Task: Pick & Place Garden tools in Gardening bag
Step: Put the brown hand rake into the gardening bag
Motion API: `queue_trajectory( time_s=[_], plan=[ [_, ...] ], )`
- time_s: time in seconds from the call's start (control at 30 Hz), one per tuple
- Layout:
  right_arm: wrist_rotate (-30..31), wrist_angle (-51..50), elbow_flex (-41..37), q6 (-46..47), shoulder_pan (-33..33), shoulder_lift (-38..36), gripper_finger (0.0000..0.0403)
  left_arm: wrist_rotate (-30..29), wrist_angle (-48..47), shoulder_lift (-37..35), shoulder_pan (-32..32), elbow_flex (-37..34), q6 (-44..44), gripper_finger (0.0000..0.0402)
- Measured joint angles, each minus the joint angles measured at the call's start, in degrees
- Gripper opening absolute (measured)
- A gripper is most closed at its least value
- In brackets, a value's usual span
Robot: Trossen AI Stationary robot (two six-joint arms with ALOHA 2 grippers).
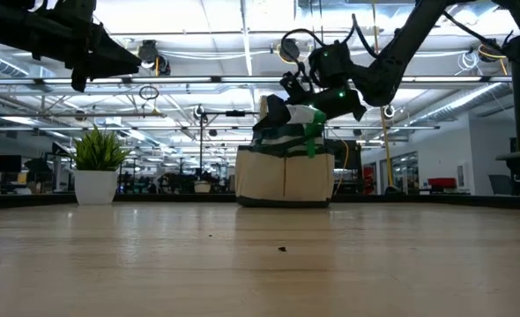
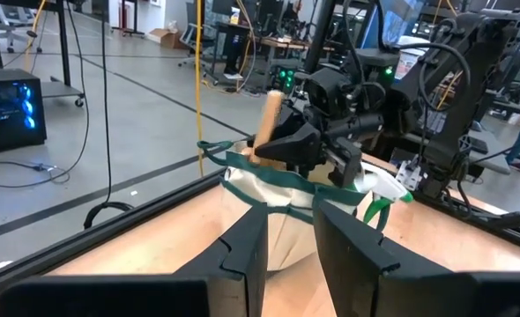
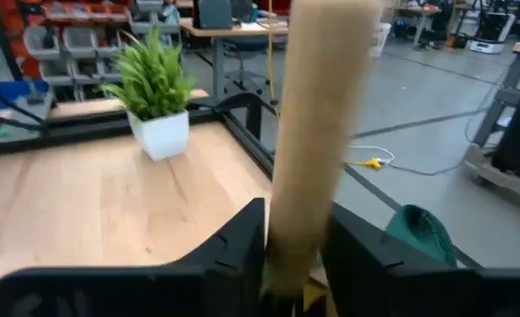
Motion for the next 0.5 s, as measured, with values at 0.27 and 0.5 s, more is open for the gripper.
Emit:
queue_trajectory(
  time_s=[0.27,0.5],
  plan=[
    [0.16,-5.75,-0.21,-2.78,-0.04,-3.53,0.0146,-0.02,0.0,-0.02,0.0,0.02,-0.02,0.0099],
    [0.31,-3.66,-0.11,-2.57,-0.04,-3.6,0.0179,-0.02,0.0,-0.02,0.04,0.01,0.5,0.0099]
  ],
)
